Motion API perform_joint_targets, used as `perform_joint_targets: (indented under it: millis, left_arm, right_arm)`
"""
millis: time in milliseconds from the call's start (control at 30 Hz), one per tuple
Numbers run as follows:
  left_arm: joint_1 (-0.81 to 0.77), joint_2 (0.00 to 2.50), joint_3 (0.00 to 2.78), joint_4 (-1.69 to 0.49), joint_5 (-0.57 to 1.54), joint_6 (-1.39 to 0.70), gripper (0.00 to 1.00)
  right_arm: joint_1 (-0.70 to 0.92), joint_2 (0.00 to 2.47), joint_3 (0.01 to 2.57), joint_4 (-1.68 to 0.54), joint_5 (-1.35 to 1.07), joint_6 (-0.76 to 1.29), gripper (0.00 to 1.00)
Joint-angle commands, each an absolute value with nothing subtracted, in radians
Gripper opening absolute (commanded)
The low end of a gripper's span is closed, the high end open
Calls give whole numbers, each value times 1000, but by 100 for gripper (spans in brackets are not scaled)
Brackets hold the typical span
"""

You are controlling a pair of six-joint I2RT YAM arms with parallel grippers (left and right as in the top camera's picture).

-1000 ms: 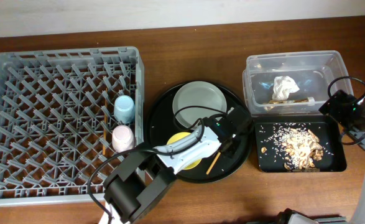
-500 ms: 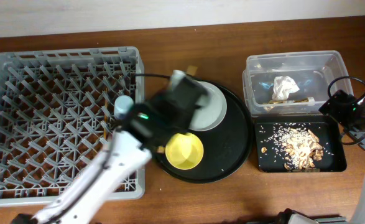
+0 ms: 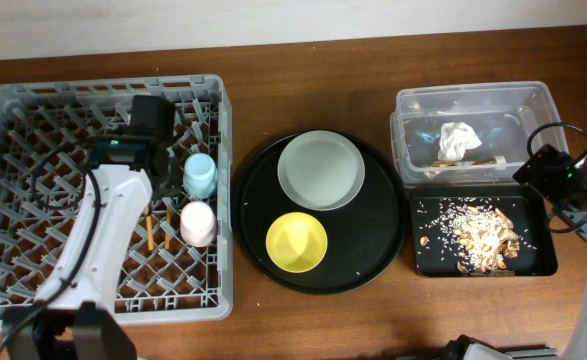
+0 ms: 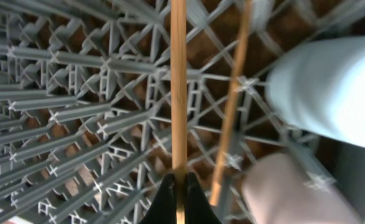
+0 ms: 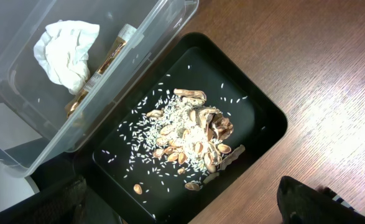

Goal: Sort waste into correct bins and load items into the dishwasher rack
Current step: 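Place the second chopstick in the dish rack with the left gripper, then grasp the rim of the yellow bowl with the left gripper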

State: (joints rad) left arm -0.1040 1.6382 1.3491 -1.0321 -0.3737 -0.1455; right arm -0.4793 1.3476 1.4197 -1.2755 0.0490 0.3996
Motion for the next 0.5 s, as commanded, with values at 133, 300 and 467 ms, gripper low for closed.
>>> perform_joint_targets:
  millis: [133, 300, 467]
  left_arm:
    - [-69, 1701, 1320, -965, -379, -28, 0]
    - [-69, 1703, 1320, -965, -379, -29, 33]
    - [-69, 1701, 1320, -965, -379, -29, 34]
  right_arm:
    - [-485, 1349, 1431, -1276, 61, 401, 99]
    - [-485, 1349, 1431, -1276, 61, 401, 99]
    - [-485, 1349, 1431, -1275, 61, 401, 99]
